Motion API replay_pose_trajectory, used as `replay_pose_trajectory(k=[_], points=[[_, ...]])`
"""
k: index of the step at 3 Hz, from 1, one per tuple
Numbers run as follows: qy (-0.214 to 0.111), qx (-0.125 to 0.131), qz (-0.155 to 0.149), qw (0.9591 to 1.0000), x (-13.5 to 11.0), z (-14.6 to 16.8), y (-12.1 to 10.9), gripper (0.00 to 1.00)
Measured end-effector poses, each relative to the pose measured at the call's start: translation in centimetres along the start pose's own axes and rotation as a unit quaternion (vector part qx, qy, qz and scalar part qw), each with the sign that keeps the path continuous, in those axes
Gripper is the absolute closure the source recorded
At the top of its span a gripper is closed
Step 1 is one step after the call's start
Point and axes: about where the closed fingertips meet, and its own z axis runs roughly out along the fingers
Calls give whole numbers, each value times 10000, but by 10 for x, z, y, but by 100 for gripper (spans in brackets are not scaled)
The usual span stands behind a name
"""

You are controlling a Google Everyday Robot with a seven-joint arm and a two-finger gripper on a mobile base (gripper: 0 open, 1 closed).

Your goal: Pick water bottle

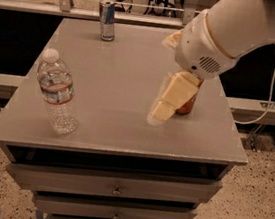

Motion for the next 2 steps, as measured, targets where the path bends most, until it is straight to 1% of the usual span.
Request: replay_pose_trajectory(k=[1, 2], points=[[-168, -10, -11, 9999, -12, 3, 1, 0], [-168, -10, -11, 9999, -12, 3, 1, 0]])
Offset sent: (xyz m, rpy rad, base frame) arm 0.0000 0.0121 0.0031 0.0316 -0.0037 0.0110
